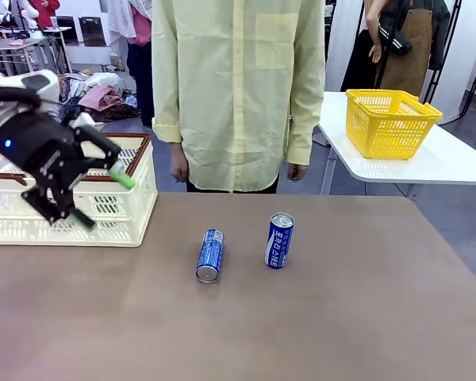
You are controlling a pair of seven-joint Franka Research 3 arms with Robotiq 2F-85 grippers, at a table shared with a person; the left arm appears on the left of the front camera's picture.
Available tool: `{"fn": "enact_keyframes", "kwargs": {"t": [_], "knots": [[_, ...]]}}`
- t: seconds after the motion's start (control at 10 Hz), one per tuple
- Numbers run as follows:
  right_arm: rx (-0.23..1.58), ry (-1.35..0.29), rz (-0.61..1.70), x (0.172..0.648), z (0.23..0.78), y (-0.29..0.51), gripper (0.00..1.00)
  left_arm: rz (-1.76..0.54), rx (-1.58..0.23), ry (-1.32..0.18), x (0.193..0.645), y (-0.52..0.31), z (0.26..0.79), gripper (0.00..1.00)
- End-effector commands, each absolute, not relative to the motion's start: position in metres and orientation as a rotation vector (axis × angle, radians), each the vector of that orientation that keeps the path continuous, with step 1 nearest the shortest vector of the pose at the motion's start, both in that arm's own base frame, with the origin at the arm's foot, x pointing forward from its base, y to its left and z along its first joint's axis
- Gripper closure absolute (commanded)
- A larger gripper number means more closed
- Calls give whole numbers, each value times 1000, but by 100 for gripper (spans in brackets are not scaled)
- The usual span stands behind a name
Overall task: Place the drinks into the Shopping basket.
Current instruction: Pick up one drink and place it into the Shopping basket.
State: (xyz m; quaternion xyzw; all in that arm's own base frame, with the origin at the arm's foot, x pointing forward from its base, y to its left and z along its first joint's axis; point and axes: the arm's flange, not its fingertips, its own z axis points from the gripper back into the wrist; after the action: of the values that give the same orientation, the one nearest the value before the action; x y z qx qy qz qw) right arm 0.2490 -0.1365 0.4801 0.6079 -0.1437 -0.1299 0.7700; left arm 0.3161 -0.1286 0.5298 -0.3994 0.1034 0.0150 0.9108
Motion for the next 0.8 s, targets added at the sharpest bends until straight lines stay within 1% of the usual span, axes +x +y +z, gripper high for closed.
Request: {"fn": "enact_keyframes", "kwargs": {"t": [0.0,0.4,0.6,0.7], "knots": [[1337,-316,-292,250,485,-135,0,39,-801,192,324,-123,535,0],[1337,-316,-292,250,485,-135,0,13,-786,169,318,-123,538,0],[1337,-316,-292,250,485,-135,0,-16,-755,158,331,-149,551,0],[1337,-316,-292,250,485,-135,0,5,-684,127,346,-174,556,0]]}}
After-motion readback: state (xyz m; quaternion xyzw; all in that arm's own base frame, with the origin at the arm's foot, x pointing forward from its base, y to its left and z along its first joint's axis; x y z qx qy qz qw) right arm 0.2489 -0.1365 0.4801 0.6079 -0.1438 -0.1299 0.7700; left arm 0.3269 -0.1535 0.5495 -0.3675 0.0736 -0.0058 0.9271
